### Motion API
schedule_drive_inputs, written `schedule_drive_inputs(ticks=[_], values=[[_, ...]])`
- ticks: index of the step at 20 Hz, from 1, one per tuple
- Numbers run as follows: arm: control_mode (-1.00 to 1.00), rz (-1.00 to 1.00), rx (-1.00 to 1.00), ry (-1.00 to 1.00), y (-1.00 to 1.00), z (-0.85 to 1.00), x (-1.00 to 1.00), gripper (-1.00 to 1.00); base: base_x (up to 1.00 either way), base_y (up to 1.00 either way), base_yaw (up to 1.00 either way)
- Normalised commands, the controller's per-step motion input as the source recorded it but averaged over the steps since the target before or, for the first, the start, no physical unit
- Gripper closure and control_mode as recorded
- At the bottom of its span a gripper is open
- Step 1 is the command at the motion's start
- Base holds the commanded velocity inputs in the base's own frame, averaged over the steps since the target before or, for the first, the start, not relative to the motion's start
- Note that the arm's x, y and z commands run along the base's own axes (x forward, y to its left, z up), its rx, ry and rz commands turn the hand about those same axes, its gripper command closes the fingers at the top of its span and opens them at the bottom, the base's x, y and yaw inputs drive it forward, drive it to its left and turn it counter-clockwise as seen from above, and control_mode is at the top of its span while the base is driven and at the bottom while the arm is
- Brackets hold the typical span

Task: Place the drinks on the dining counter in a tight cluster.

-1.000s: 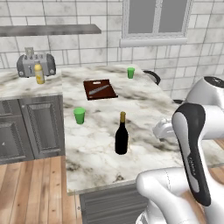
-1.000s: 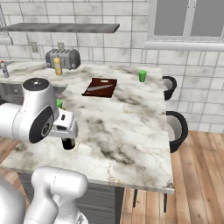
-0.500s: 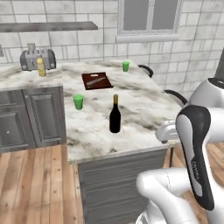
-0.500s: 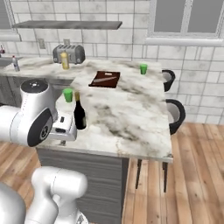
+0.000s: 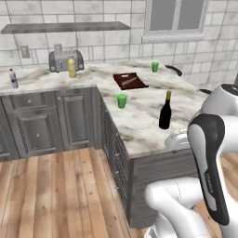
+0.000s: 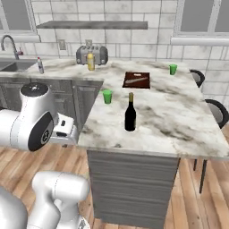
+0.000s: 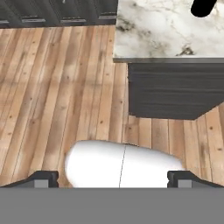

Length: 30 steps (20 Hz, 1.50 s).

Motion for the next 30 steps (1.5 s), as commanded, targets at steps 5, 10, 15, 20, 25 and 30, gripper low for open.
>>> schedule_drive_inputs(ticks=[5, 10, 15, 20, 25, 30], values=[[1.00, 0.00, 0.00, 0.00, 0.00, 0.00, 0.00, -1.00, 0.09, 1.00, -0.15], [1.00, 0.00, 0.00, 0.00, 0.00, 0.00, 0.00, -1.00, 0.50, 1.00, -0.33], [1.00, 0.00, 0.00, 0.00, 0.00, 0.00, 0.00, -1.00, 0.94, 1.00, -0.37], [1.00, 0.00, 0.00, 0.00, 0.00, 0.00, 0.00, -1.00, 1.00, 1.00, -0.32], [1.00, 0.00, 0.00, 0.00, 0.00, 0.00, 0.00, -1.00, 1.00, 0.73, -0.11], [1.00, 0.00, 0.00, 0.00, 0.00, 0.00, 0.00, -1.00, 1.00, 0.29, 0.01]])
